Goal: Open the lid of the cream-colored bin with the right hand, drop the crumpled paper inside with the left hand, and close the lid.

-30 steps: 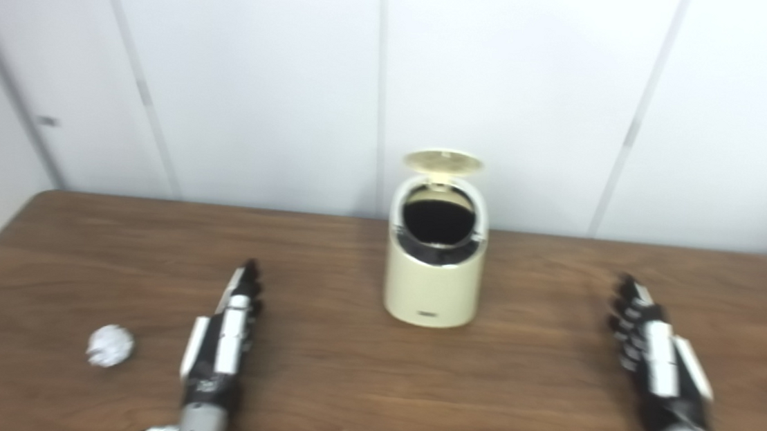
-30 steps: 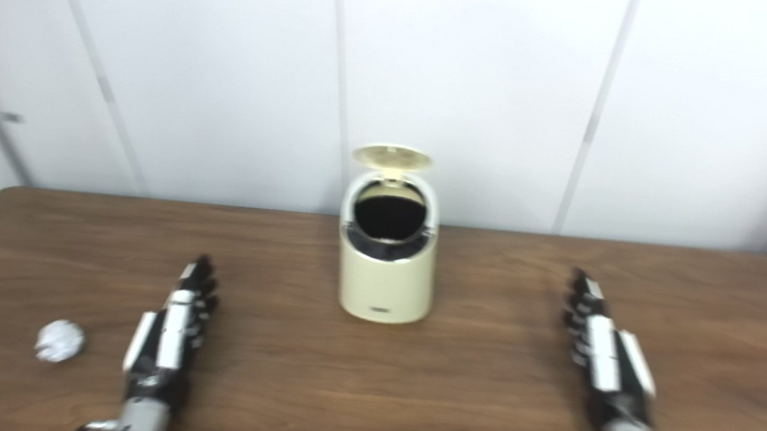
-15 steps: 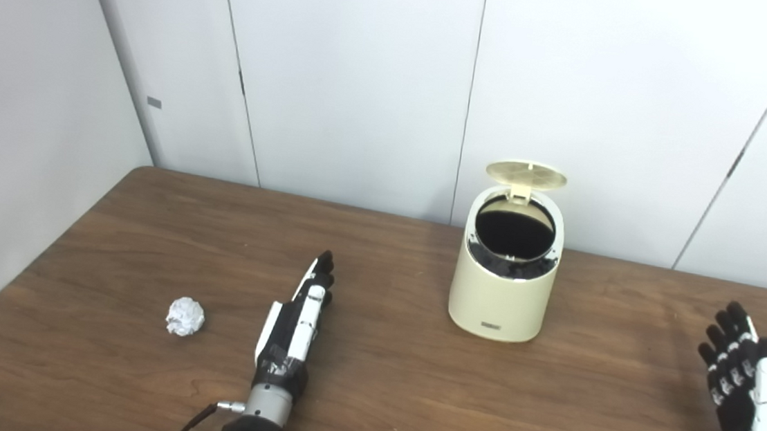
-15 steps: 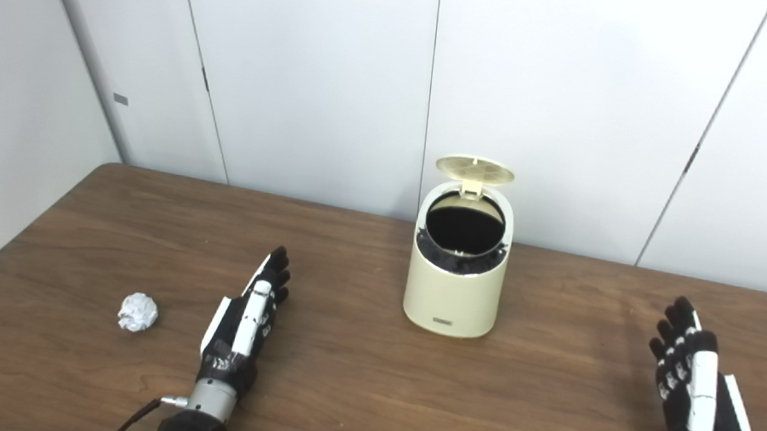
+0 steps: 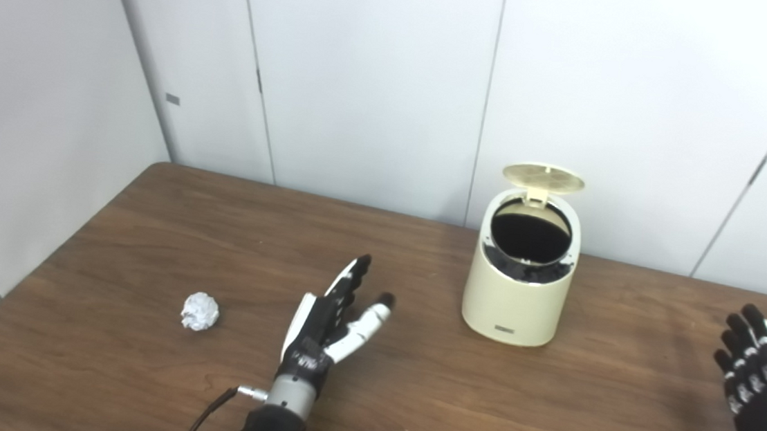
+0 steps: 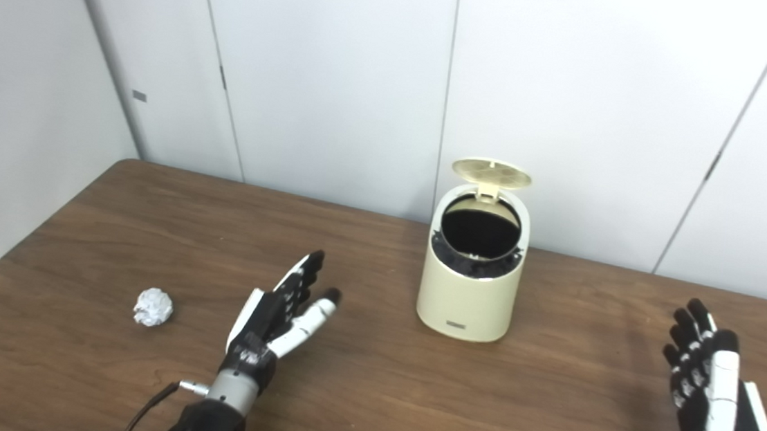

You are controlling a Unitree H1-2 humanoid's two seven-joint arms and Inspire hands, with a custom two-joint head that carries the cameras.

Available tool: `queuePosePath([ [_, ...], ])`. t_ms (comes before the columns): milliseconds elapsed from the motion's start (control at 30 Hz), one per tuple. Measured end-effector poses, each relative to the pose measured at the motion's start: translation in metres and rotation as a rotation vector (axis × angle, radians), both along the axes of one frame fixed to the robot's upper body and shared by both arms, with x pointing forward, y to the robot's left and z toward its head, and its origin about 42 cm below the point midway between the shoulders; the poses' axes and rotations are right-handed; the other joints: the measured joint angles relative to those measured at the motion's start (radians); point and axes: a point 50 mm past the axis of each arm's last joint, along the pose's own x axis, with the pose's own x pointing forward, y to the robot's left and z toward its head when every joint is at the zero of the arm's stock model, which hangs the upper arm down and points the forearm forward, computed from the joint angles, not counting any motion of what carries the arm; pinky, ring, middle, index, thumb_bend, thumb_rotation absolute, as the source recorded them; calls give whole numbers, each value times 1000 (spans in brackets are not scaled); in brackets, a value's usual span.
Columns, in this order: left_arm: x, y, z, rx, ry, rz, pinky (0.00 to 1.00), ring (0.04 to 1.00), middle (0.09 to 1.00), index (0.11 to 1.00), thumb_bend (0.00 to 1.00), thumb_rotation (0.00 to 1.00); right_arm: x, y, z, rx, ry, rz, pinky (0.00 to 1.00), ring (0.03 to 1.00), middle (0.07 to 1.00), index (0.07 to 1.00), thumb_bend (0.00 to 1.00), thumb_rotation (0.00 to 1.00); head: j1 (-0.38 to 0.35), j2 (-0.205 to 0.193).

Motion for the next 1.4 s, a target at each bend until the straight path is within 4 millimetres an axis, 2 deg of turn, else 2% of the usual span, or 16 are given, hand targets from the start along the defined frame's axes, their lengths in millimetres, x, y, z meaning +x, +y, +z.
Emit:
queuePosePath([
  [67, 3, 3, 14, 61, -13, 5, 972, 967, 944, 943, 807, 321, -1, 3, 2, 2, 0, 1, 917, 945, 923, 912, 648, 1000, 0, 0],
  [133, 6, 8, 28, 119, -29, 14, 976, 968, 943, 945, 821, 313, -1, 7, 3, 7, -3, 8, 937, 955, 931, 918, 651, 1000, 0, 0],
  [200, 7, 15, 42, 184, -51, 11, 990, 976, 954, 968, 831, 238, -1, 11, 3, 12, 2, 15, 985, 983, 955, 940, 652, 1000, 6, -3],
  [333, 7, 32, 53, 317, -49, 21, 961, 975, 967, 989, 861, 200, -3, 16, 7, 10, 2, 14, 1000, 999, 973, 959, 657, 1000, 15, -6],
  [500, 5, 56, 59, 476, 12, 51, 871, 951, 968, 985, 924, 201, -4, 19, 10, 10, 6, 8, 1000, 993, 971, 963, 648, 1000, 25, -6],
  [700, 5, 88, 70, 669, 63, 71, 890, 986, 977, 959, 950, 181, -5, 21, 13, 14, 7, 4, 1000, 991, 970, 968, 654, 1000, 29, -6],
  [867, 4, 98, 72, 770, 117, 54, 853, 969, 959, 926, 977, 161, -6, 21, 15, 12, 5, 3, 1000, 993, 970, 971, 631, 1000, 35, -3],
  [1033, 2, 109, 75, 845, 158, 65, 836, 951, 940, 909, 988, 192, -6, 20, 15, 9, 5, 4, 985, 971, 953, 954, 623, 1000, 48, -3],
  [1133, -1, 117, 75, 891, 181, 67, 847, 950, 933, 901, 988, 204, -7, 21, 18, 10, 8, 5, 983, 967, 950, 948, 621, 1000, 54, -5],
  [1333, -10, 135, 73, 996, 255, 59, 886, 947, 920, 887, 995, 161, -7, 21, 18, 10, 17, 6, 995, 970, 955, 956, 619, 1000, 57, -5],
  [1400, -12, 139, 73, 1021, 265, 62, 894, 947, 921, 885, 995, 160, -7, 21, 17, 9, 17, 9, 999, 994, 977, 976, 617, 1000, 58, -3],
])
